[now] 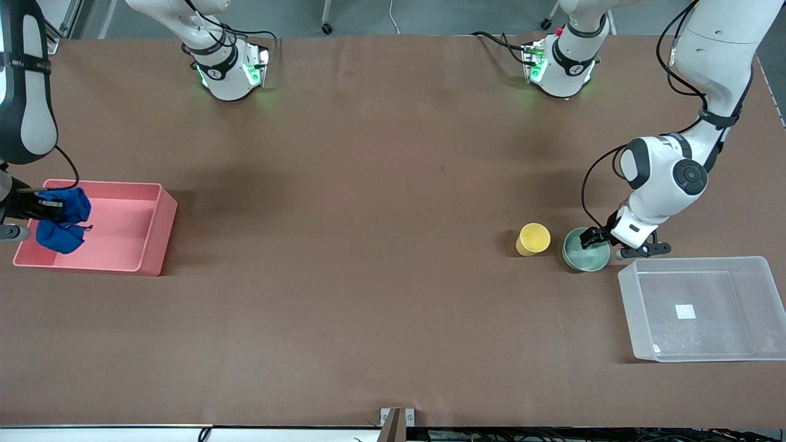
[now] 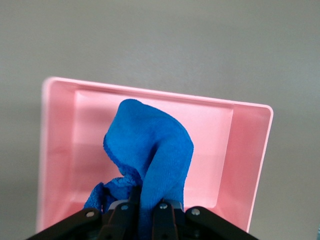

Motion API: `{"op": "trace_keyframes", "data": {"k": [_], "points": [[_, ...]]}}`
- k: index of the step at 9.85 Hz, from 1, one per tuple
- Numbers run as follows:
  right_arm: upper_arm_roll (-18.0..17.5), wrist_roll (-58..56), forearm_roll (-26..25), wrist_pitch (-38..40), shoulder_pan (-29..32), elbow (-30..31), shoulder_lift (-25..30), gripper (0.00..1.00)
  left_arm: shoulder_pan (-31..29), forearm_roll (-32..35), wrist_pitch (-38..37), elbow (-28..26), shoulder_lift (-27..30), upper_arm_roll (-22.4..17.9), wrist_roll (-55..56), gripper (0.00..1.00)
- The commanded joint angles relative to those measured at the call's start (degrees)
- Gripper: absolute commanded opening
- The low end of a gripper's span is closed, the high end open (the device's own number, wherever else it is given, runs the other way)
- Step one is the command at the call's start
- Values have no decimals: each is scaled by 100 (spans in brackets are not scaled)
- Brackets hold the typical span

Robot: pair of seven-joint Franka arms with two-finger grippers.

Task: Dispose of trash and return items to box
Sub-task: 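Drop the cloth into the pink bin while the left gripper grasps the bowl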

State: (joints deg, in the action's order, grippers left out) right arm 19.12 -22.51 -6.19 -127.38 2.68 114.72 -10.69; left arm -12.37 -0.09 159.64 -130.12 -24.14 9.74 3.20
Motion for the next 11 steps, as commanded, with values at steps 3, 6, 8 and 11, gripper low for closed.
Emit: {"op": "trace_keyframes", "data": {"k": [3,6,8,11], "points": [[4,-34,4,-1560,137,718,-898,26,-28,-70,59,-180,198,19,-136,0],[4,18,-5,-1677,67,666,-988,100,-20,-62,-1456,177,1251,194,-171,0],[-48,123,30,-715,-187,142,-568,100,-28,-61,-2529,1202,1316,256,-223,0],[-766,1430,30,1361,-110,-922,249,100,-81,-70,-3236,2793,572,221,-730,0]]}}
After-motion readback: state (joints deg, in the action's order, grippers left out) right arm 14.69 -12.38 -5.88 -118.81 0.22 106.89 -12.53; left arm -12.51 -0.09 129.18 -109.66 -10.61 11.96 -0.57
